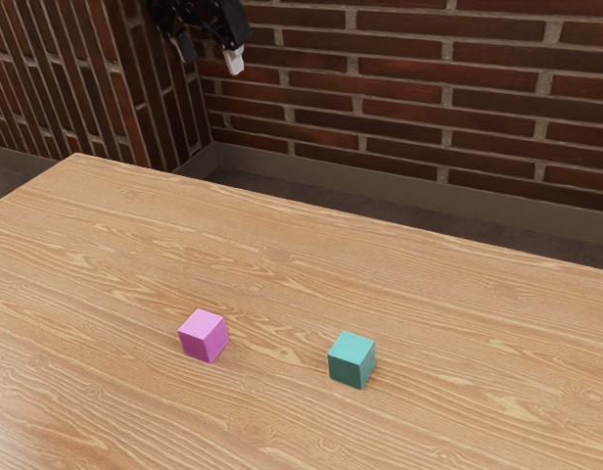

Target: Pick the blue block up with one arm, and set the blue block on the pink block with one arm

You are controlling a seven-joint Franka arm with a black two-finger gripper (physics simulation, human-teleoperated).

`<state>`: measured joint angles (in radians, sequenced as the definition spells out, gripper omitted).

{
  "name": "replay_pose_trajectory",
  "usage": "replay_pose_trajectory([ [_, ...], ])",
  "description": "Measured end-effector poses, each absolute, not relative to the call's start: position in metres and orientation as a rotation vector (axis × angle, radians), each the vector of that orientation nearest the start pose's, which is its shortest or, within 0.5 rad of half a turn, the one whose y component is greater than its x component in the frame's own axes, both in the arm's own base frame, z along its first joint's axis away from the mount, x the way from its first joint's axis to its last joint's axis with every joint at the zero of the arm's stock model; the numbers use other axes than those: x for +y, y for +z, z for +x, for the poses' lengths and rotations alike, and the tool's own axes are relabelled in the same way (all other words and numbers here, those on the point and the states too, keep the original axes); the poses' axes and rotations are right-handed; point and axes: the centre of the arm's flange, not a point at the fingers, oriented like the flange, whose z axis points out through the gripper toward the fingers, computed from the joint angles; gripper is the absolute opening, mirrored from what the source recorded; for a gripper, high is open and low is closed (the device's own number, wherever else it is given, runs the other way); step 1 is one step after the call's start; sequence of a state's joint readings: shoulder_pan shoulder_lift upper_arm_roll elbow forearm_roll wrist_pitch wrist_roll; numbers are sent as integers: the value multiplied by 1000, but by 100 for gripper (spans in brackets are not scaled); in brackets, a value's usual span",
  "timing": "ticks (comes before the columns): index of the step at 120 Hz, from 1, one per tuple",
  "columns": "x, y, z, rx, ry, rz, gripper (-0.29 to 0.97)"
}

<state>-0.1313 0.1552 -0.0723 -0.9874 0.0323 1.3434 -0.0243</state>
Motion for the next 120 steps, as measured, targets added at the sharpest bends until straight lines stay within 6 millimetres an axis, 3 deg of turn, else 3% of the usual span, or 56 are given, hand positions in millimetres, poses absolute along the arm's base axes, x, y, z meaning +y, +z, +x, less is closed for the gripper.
replay_pose_trajectory([
  [5,-135,770,546,301,-305,-3095,68],
  [18,-191,759,540,352,-311,-3054,68],
  [26,-204,759,536,338,-326,-3031,68],
  [34,-216,742,539,327,-283,-3011,68],
  [40,-234,705,551,336,-195,-2988,68],
  [48,-255,632,586,319,-62,-2971,68],
  [52,-261,606,599,299,-31,-2972,68],
  [64,-252,548,636,186,15,-3004,68],
  [80,-236,498,666,49,29,-3055,68],
  [107,-234,486,681,-60,-62,-3085,68],
  [120,-227,441,687,-103,-28,-3077,68],
])
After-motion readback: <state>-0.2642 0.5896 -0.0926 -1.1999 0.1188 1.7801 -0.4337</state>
